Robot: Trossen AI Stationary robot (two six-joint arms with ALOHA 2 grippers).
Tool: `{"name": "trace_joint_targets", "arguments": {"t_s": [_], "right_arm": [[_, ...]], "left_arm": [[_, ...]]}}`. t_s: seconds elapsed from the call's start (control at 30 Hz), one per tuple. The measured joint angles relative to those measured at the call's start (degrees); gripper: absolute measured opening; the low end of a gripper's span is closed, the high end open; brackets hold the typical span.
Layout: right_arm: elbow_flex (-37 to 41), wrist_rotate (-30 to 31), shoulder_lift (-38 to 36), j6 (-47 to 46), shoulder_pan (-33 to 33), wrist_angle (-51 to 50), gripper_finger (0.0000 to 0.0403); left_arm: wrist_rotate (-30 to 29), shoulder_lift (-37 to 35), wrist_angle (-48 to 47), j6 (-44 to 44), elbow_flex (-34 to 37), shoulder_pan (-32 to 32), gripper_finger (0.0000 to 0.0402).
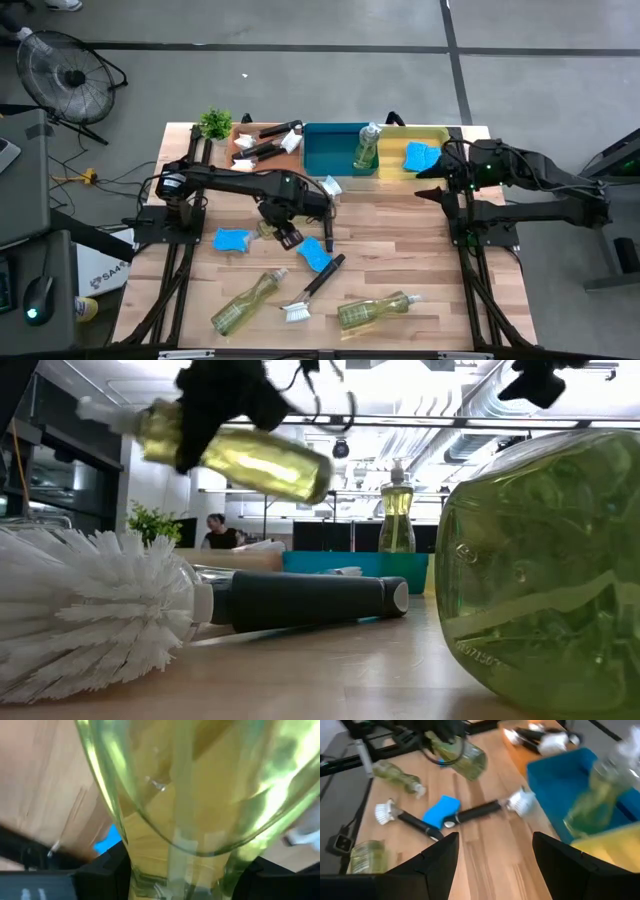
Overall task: Pick & Place Kitchen Sink Supplies
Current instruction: Put the green dishwashing liquid bottle into the blue bin
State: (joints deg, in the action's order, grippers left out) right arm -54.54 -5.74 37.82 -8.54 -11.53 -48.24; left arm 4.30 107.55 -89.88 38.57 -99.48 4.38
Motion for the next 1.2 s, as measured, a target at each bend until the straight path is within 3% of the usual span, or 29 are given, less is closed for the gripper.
{"name": "trace_joint_targets", "arguments": {"t_s": [0.13,0.47,0.9,1.2], "right_arm": [[0.0,-2.78,1.65,3.83,0.0,2.89,0.0248],[0.02,2.48,2.2,-1.3,-0.02,3.1,0.0248],[0.02,4.98,1.36,-6.96,0.0,1.27,0.0248],[0.02,12.98,-0.98,-12.99,-0.02,-2.43,0.0248]], "left_arm": [[-1.7,-0.04,-0.31,-1.04,-5.17,-0.8,0.0196],[-8.35,0.03,-0.12,-2.68,-13.81,-9.06,0.0196],[-6.59,3.55,7.15,-22.43,-14.41,-28.85,0.0196],[-7.46,10.6,12.17,-38.23,-14.38,-35.73,0.0196]]}}
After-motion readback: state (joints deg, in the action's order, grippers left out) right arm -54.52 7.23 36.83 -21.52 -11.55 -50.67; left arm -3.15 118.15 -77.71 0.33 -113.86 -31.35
